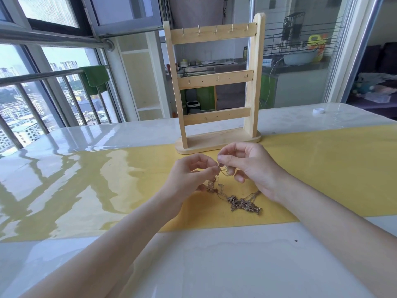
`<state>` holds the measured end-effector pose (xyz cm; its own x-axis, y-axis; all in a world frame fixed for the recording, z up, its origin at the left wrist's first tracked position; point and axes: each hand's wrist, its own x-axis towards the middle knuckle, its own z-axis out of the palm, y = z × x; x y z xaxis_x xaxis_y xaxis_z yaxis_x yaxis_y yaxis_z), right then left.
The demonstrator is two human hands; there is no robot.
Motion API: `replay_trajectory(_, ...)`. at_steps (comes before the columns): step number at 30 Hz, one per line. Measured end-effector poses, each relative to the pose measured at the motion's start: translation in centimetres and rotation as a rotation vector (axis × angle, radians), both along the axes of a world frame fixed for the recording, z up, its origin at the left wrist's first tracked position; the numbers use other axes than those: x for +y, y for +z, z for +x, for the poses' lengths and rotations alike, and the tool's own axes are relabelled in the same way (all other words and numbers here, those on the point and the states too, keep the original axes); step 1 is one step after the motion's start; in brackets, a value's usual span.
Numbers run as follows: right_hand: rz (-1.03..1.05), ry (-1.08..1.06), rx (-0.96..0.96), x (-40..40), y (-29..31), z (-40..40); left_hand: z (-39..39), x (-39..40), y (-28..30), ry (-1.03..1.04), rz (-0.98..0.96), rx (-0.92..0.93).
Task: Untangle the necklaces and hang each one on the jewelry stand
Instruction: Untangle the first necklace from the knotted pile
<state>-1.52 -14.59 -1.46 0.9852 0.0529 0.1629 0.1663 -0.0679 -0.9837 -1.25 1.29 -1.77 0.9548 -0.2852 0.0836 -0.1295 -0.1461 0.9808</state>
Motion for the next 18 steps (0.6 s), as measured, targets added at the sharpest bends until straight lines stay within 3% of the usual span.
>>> replay_trajectory(7,-0.061,-0.104,-0.042,-0.28,-0.21,0.42,0.08,0.11,0.34,-0.013,-0.181,0.182)
replay_trajectory(18,-0.222,0.005,-0.124,-0.02,0.26,-0.08,0.2,0.35,0.6,-0.026,-0.335,0.303)
